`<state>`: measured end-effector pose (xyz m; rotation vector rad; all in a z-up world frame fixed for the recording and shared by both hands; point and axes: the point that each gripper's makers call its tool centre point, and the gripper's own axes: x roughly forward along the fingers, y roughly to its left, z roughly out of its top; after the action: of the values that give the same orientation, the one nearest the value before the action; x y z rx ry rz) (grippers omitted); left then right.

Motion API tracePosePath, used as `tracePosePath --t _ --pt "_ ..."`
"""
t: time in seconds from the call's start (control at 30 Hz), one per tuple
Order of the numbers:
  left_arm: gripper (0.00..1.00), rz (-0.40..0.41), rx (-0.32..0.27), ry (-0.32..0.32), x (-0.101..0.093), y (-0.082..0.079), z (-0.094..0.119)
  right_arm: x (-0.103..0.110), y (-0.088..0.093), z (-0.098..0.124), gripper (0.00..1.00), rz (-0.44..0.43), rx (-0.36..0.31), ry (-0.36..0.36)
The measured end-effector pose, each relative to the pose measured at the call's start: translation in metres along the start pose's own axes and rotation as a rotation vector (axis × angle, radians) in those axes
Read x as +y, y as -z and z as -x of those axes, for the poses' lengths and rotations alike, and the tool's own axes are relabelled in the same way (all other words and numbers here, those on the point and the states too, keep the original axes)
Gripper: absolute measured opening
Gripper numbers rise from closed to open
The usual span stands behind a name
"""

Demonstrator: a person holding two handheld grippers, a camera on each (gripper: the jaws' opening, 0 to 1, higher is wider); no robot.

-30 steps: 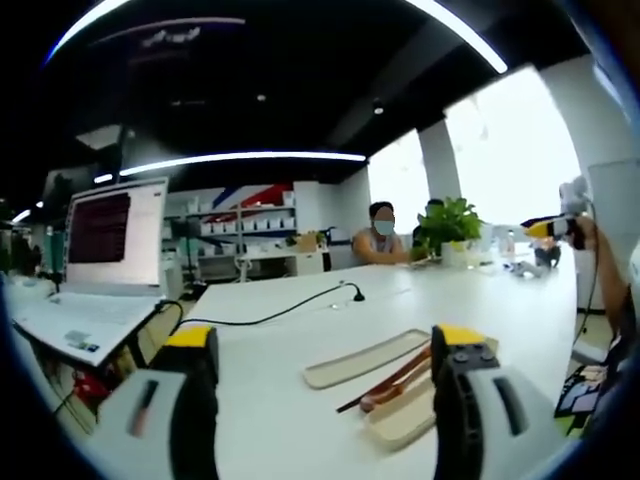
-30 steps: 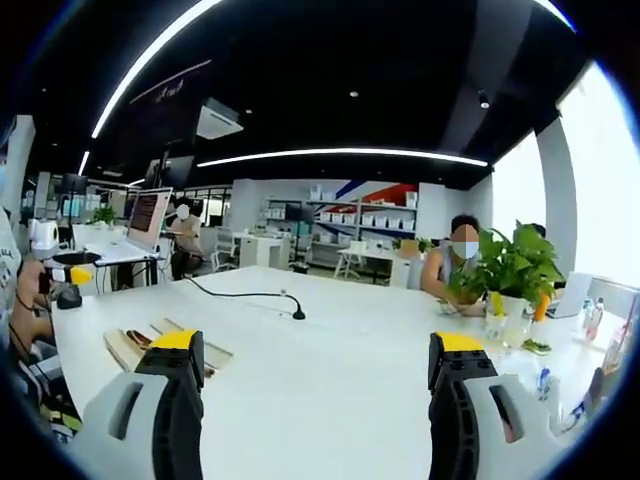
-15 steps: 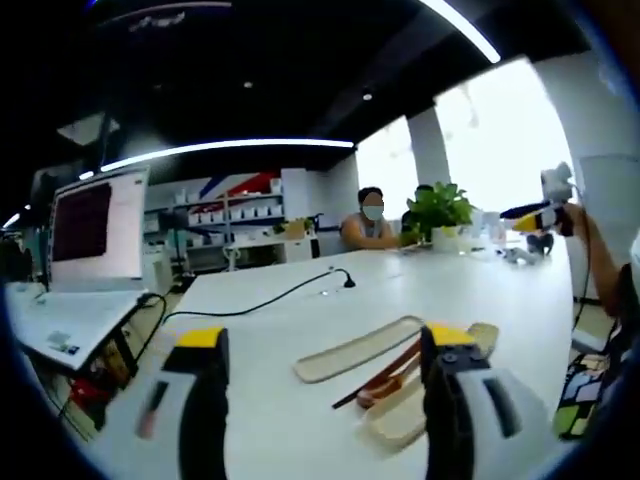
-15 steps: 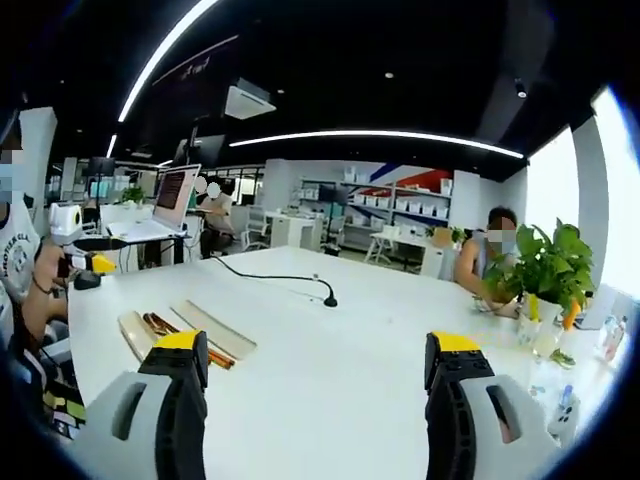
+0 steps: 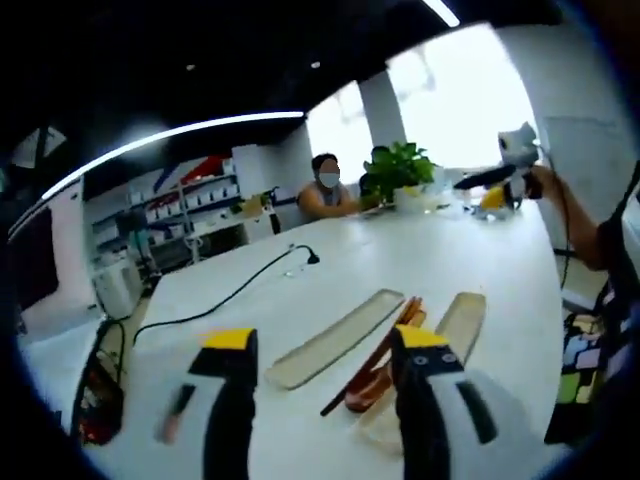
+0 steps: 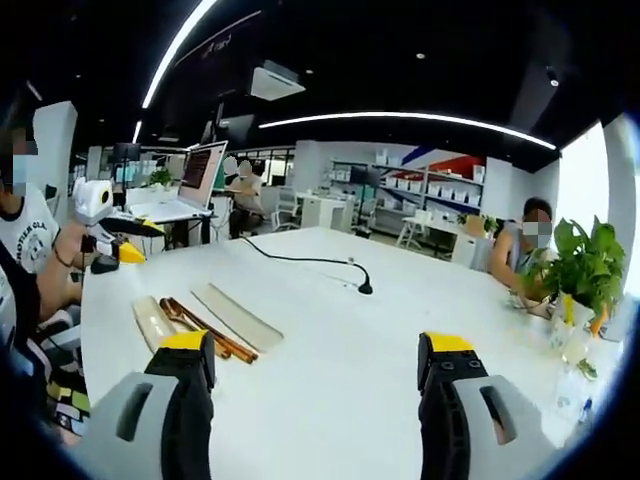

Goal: Arrange the utensils inside the cutlery case until each visible utensil rests in its matching compartment.

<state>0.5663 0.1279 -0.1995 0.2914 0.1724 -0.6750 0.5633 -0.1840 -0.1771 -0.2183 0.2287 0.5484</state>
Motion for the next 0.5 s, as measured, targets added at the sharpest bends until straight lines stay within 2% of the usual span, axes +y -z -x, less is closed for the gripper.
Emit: tracePosePath --t 0.17,0.3,0.43,0.5 --pt "0.43 -0.060 0.066 0.063 -0.008 0.000 -0.017 0.005 0.001 -0.011 0.81 0.022 0.022 -0.034" --pt "0.41 -0.101 0.133 0.143 -0.021 0.006 -0.028 0.013 0.005 -0.019 0.80 0.031 0.046 -0.060" --pt "0.30 -0.145 0.214 0.188 -0.027 0.013 -0.037 0.018 0.008 -0.029 0.78 0.036 0.065 -0.095" --pt "0.30 -0.164 0.247 0.203 -0.029 0.016 -0.043 0.022 0.010 -0.032 0.77 0.030 0.072 -0.113"
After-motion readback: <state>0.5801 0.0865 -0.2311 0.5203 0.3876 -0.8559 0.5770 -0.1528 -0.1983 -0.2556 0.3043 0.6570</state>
